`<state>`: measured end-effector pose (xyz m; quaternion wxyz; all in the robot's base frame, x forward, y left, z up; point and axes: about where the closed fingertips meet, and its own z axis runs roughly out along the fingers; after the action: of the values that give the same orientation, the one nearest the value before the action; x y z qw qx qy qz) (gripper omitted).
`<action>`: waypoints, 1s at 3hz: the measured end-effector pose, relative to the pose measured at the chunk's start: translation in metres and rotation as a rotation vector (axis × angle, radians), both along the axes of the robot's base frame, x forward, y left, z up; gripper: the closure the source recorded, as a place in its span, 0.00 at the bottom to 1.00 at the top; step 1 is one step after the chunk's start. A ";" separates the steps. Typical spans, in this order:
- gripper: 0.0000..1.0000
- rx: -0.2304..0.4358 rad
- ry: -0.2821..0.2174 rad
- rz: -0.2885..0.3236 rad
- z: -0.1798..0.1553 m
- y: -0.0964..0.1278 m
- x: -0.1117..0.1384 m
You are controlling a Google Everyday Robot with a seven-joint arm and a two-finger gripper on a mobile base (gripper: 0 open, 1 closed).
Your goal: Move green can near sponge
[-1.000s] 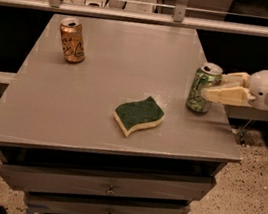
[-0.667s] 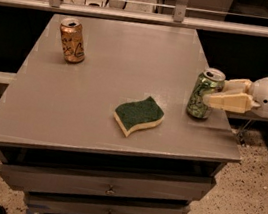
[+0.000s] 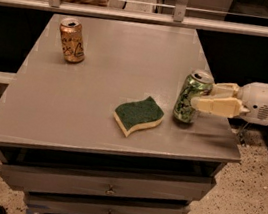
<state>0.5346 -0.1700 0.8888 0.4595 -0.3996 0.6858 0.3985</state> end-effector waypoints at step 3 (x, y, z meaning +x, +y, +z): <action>0.61 -0.005 -0.033 0.093 -0.015 0.040 -0.022</action>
Offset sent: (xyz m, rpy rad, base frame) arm -0.0290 0.0453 -0.0267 -0.0212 -0.0258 0.1050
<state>0.5128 -0.1296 0.8734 0.4507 -0.4387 0.6599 0.4110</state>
